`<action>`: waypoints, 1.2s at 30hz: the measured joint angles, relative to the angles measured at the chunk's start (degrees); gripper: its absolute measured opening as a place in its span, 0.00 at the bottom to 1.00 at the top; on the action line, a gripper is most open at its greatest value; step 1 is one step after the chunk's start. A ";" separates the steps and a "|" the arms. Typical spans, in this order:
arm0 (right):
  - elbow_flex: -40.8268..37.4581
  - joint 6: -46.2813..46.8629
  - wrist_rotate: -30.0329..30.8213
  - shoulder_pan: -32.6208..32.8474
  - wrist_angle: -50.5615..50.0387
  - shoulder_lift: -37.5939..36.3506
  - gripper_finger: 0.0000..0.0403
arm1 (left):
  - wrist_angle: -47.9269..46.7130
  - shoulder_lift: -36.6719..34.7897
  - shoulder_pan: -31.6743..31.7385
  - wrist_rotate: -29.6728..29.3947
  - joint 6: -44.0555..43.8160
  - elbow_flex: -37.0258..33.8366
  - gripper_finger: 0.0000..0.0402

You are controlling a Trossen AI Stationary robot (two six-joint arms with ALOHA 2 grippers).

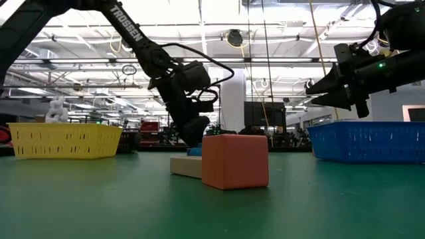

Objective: Sort & place blocks by color
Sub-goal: Put the top blue block into the black bin

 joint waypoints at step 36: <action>0.01 0.09 -0.20 0.00 -0.04 -0.02 0.40 | -42.88 -29.60 8.94 -2.15 -2.29 6.56 0.33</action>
